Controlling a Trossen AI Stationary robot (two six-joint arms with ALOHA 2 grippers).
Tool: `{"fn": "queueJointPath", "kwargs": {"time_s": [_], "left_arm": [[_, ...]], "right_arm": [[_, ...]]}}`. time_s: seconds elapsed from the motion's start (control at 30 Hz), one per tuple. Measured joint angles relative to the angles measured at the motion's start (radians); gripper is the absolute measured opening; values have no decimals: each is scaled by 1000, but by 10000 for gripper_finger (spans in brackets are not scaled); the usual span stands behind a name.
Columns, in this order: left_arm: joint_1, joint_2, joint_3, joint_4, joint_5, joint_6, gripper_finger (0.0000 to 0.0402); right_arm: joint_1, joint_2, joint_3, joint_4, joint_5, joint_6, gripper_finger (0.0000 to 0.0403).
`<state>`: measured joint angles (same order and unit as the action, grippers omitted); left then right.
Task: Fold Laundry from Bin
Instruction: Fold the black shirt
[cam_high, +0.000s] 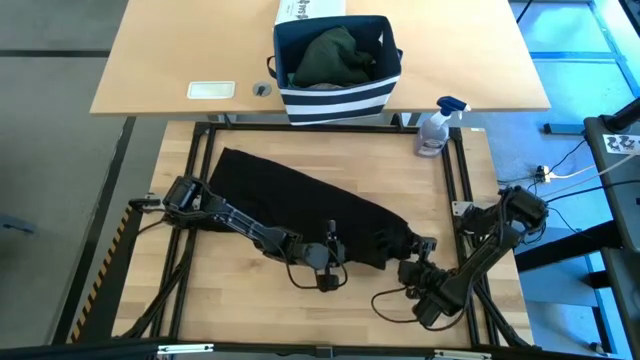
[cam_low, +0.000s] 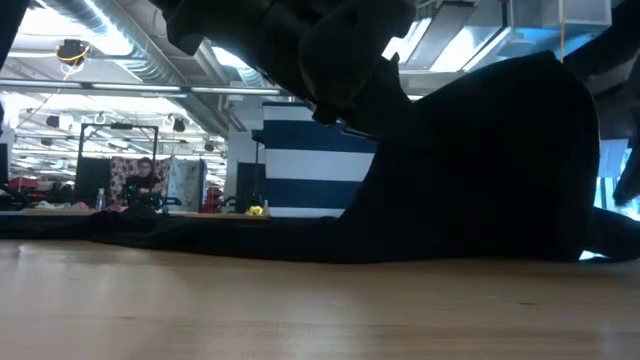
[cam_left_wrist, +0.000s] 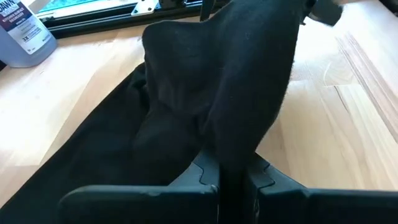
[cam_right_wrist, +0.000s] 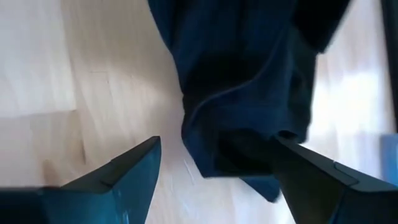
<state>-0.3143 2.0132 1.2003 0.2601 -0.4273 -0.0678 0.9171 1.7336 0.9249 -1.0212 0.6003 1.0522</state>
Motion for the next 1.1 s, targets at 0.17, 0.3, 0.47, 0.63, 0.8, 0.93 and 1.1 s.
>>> {"fn": "queueJointPath", "kwargs": {"time_s": [0.17,0.3,0.47,0.63,0.8,0.93,1.1], "left_arm": [[4,-4,4,-2,4,0,7],[10,-18,34,-8,12,1,7],[16,-19,77,-48,20,33,7],[17,-19,117,-82,21,52,7],[36,-19,148,-115,20,52,7],[58,-19,161,-122,30,52,7],[78,-19,180,-123,58,52,7]], "right_arm": [[0,0,-56,114,41,-9,301],[-2,0,-71,157,129,4,301],[-9,0,-84,157,218,90,301],[-35,1,-102,173,261,171,301],[-36,1,-102,232,298,156,301],[-34,1,-102,293,301,156,301],[-39,1,-102,330,356,155,301]]}}
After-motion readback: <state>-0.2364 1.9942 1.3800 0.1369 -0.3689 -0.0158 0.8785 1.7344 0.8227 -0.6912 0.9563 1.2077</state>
